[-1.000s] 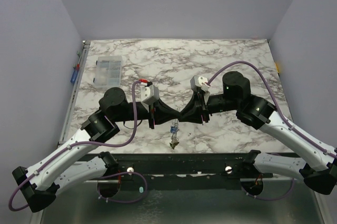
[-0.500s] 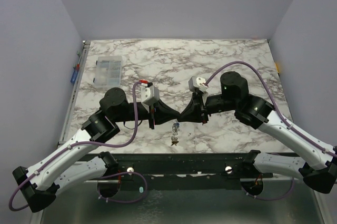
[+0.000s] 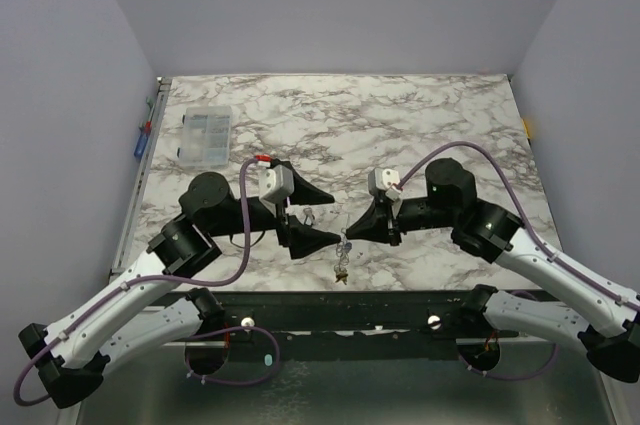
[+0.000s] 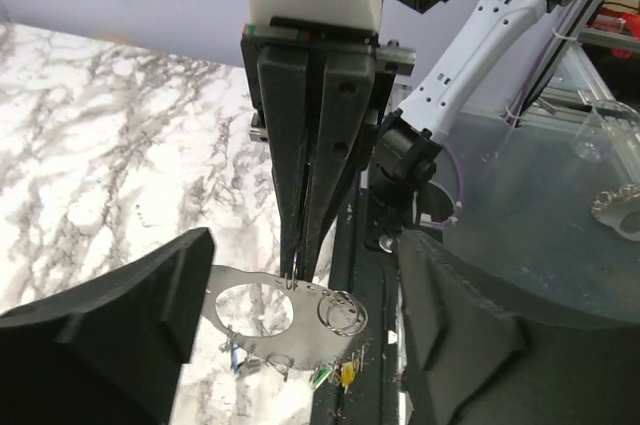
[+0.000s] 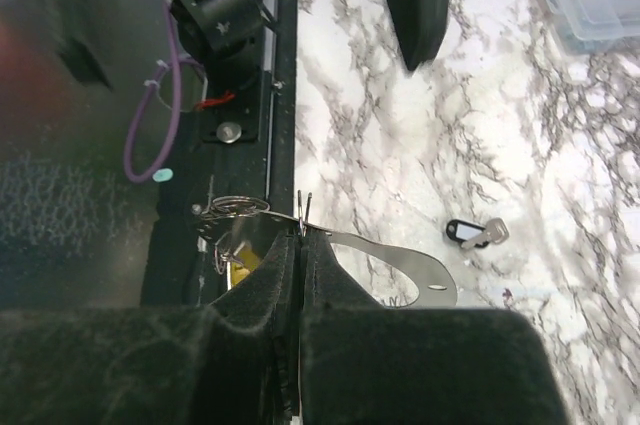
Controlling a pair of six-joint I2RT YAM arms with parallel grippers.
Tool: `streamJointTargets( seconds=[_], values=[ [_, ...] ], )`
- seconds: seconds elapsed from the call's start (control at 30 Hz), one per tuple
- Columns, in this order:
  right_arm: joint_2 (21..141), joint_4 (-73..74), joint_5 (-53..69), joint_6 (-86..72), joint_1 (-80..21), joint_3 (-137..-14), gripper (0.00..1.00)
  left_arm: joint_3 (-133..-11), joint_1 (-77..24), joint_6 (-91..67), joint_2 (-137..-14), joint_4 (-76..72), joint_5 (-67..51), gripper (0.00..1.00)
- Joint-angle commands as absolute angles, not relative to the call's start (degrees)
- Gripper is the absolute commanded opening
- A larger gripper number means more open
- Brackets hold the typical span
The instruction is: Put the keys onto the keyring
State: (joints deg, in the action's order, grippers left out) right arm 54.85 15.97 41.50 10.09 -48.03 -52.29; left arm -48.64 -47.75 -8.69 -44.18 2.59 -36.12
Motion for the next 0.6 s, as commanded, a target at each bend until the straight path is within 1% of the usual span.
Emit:
streamJointTargets(
  seconds=[0.0,0.2,0.57],
  values=[
    [51.1,10.4,36.9,13.6,-48.1,-49.0,0.01,-49.2,-48.0,-10.0,-42.0,1.8,-32.2,0.86],
    [42.6,2.3,32.6,19.0,-48.1,-40.0,0.01,-49.8,-48.0,-11.2,-41.1,5.1,-21.8,0.87],
    [33.6,3.0,23.7,33.4,-48.2,-34.3,0.01,-50.2,-48.0,-16.9,-47.8,14.9,3.1,0.81]
  ],
)
